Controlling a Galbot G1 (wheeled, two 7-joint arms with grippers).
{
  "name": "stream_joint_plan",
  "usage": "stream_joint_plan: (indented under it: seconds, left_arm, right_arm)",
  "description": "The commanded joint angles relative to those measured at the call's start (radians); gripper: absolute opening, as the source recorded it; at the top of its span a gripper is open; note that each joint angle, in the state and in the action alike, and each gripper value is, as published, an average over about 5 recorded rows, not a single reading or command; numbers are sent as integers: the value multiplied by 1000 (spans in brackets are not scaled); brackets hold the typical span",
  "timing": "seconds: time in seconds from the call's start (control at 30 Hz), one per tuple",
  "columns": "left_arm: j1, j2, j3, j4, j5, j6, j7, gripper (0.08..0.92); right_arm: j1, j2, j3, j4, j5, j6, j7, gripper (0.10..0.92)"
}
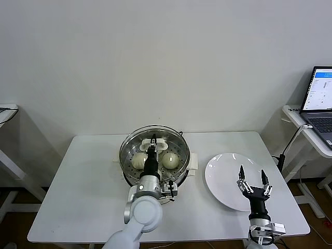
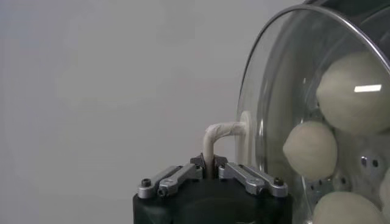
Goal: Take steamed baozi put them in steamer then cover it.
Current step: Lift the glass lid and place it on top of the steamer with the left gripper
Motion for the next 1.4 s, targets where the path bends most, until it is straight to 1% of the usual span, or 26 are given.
stream_joint_plan:
  seconds: [0.03,1.2,1.4]
  left_arm:
    - [-7,-27,10,34,25,0,-11,194]
    - [18,-29,-7,44,23,-21,-9,194]
    - [28,-25,-16,23,22,-39,-16,194]
  right_arm:
    - [0,0,-1,0,-3,1,-1,823]
    - [0,2,-11,5,-20,9,-4,823]
    - [0,1,-13,3,-22,10,-5,823]
